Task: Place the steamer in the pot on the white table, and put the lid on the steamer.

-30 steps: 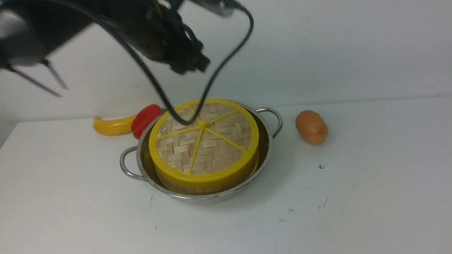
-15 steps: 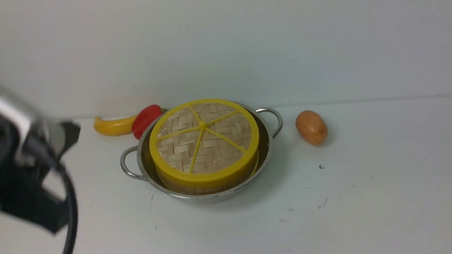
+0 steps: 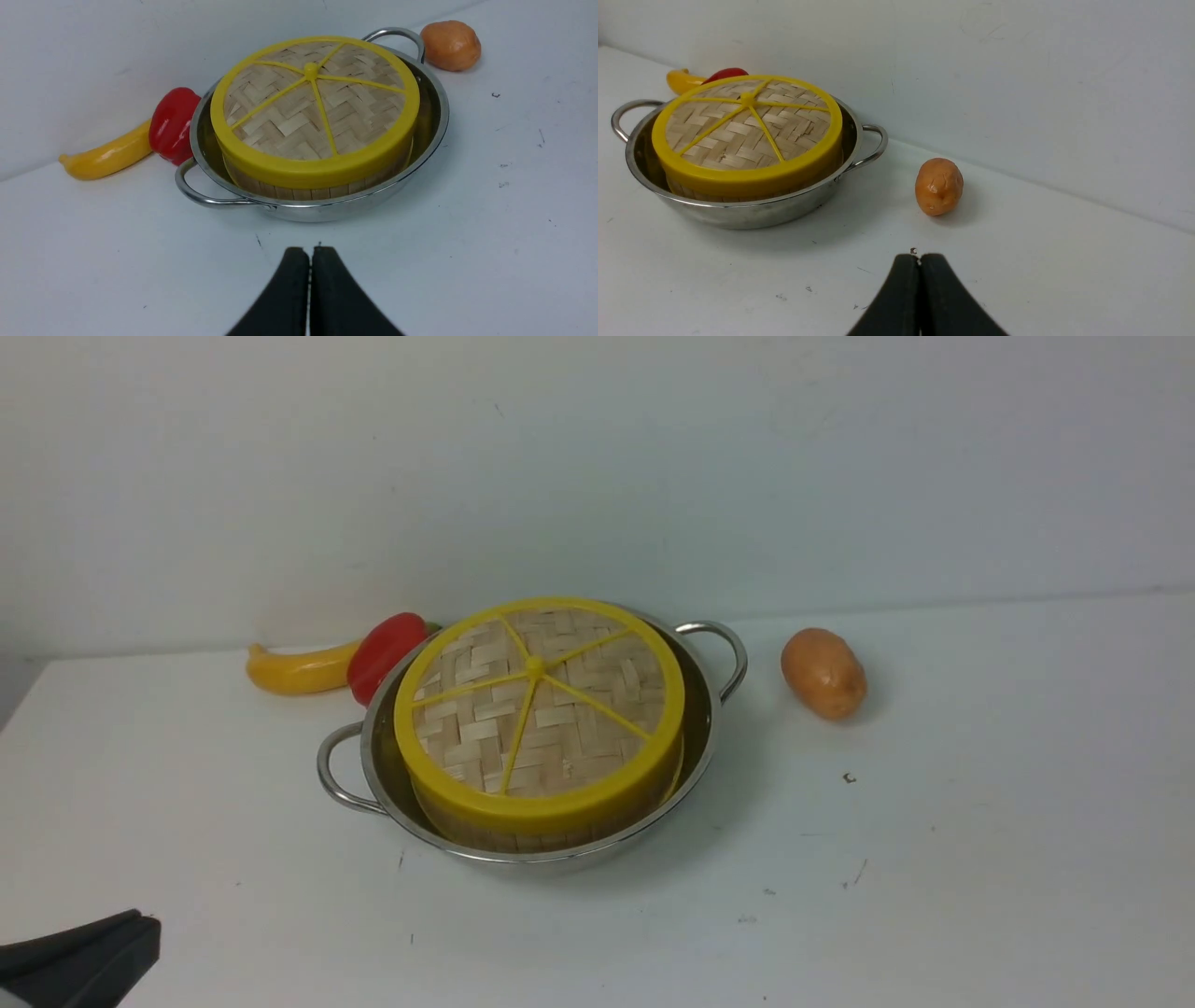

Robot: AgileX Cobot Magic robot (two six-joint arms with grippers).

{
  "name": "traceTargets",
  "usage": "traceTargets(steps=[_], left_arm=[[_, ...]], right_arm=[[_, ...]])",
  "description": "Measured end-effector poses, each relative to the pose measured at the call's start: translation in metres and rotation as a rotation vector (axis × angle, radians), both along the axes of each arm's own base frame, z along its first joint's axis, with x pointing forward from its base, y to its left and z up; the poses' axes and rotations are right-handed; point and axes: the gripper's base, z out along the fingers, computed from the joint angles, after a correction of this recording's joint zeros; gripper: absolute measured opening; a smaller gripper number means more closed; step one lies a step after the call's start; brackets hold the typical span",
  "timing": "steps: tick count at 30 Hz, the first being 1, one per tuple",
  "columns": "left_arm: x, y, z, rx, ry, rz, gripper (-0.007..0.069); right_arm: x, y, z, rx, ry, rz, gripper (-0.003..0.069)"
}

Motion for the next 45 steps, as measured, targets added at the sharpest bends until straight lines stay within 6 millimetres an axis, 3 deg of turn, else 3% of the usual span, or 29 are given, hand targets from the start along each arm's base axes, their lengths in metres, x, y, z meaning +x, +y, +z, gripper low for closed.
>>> traceTargets(steps=[5, 9, 13, 14, 17, 19, 35, 40, 42, 45], left_arm=[[-0.003, 0.004, 0.001, 0.027, -0.037, 0.021, 0.0011], [-0.014, 0.019, -0.012, 0.062, -0.128, 0.177, 0.0011], [-0.021, 0.028, -0.047, 0.082, -0.193, 0.32, 0.002], [-0.021, 0.03, -0.067, 0.095, -0.201, 0.37, 0.0021], [-0.016, 0.032, -0.109, 0.116, -0.139, 0.407, 0.0031], [-0.015, 0.032, -0.122, 0.119, -0.101, 0.406, 0.0031], [-0.014, 0.032, -0.122, 0.127, -0.122, 0.402, 0.0031], [-0.014, 0.032, -0.122, 0.127, -0.122, 0.402, 0.0031], [-0.014, 0.032, -0.122, 0.128, -0.122, 0.401, 0.0031], [-0.014, 0.032, -0.122, 0.128, -0.122, 0.401, 0.0031]], right_arm=[[0.0, 0.0, -0.001, 0.005, 0.005, 0.0, 0.0021], [0.0, 0.0, -0.001, 0.007, 0.006, 0.001, 0.0025], [0.0, 0.0, -0.001, 0.008, 0.006, 0.001, 0.0033], [0.0, 0.0, -0.001, 0.008, 0.005, 0.001, 0.0036], [0.0, 0.0, -0.001, 0.01, 0.006, 0.001, 0.0043], [0.0, 0.0, -0.001, 0.008, 0.011, 0.001, 0.0048], [-0.001, 0.001, -0.001, 0.024, 0.017, 0.005, 0.0097], [-0.004, -0.006, 0.0, 0.012, -0.061, -0.054, 0.0109], [-0.004, -0.011, -0.009, 0.019, -0.115, -0.127, 0.0113], [-0.003, -0.017, -0.037, 0.023, -0.134, -0.212, 0.0123]])
